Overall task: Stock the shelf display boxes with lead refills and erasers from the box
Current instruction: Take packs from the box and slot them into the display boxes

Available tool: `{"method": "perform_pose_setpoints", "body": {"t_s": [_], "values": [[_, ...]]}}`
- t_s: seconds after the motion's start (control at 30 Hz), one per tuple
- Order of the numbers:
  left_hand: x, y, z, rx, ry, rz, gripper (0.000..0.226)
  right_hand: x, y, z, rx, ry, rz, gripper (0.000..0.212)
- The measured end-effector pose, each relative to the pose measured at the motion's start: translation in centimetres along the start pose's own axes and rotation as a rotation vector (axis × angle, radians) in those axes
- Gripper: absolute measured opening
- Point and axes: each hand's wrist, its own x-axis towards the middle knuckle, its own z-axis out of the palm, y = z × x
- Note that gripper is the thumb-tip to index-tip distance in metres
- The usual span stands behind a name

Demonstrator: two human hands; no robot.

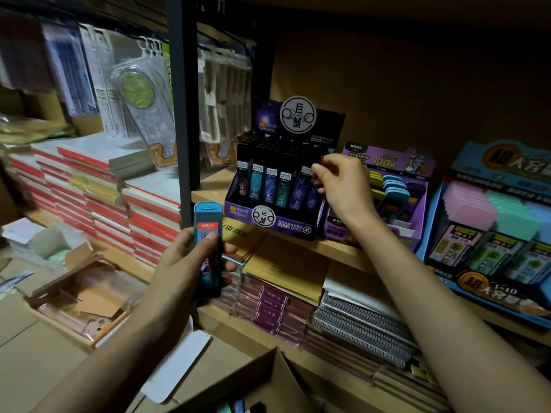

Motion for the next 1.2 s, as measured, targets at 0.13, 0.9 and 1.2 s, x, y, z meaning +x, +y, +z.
{"method": "perform_pose_setpoints", "body": {"t_s": [0.13, 0.9, 1.2], "values": [[0.0, -0.2, 0.1, 0.014, 0.001, 0.004, 0.023, 0.7, 0.4, 0.0, -0.098, 0.027, -0.024, 0.018], [-2.0, 0.1, 2.8, 0.145, -0.193, 0.054, 0.033, -5.9, -5.6, -1.6, 0.180, -0.567, -0.012, 0.020], [-3.0, 0.1, 7.7, 0.147, -0.444, 0.016, 0.029, -9.9, -4.0, -8.2, 0.416, -0.453, 0.164, 0.017]]}}
